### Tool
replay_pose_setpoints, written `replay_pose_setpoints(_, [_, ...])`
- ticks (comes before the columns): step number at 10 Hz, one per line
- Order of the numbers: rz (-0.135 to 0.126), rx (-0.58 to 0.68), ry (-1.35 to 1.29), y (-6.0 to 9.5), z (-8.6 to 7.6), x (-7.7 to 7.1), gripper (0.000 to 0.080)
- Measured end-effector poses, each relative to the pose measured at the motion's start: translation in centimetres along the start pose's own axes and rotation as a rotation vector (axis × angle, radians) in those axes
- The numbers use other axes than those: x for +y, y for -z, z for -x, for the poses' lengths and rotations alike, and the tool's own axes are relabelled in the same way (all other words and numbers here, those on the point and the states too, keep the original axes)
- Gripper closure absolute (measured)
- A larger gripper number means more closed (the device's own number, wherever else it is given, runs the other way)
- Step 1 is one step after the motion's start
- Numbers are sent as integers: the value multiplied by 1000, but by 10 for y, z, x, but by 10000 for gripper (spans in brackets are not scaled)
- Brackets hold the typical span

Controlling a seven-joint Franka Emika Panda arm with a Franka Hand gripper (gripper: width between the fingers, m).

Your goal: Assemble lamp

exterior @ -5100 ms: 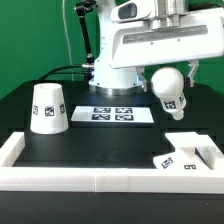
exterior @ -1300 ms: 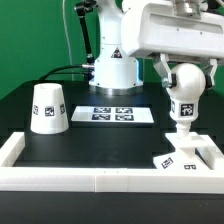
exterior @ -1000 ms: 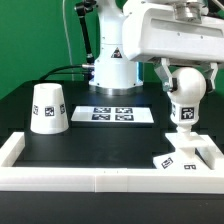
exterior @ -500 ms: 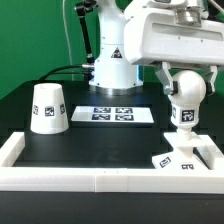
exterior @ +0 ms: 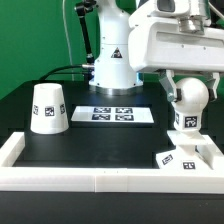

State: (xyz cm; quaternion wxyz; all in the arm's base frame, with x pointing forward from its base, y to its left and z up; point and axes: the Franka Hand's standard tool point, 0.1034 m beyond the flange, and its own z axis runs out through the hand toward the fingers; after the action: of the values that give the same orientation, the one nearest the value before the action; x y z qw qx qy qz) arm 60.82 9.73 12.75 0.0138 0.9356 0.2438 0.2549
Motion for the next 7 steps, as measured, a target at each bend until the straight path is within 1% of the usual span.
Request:
replay_pose_setpoints(2, [1, 3, 0, 0, 2, -1, 222])
replay_pose_setpoints(4, [1, 1, 0, -1, 3, -1, 124])
replay_pose_setpoints(7, [-4, -5, 2, -1, 3, -3, 101])
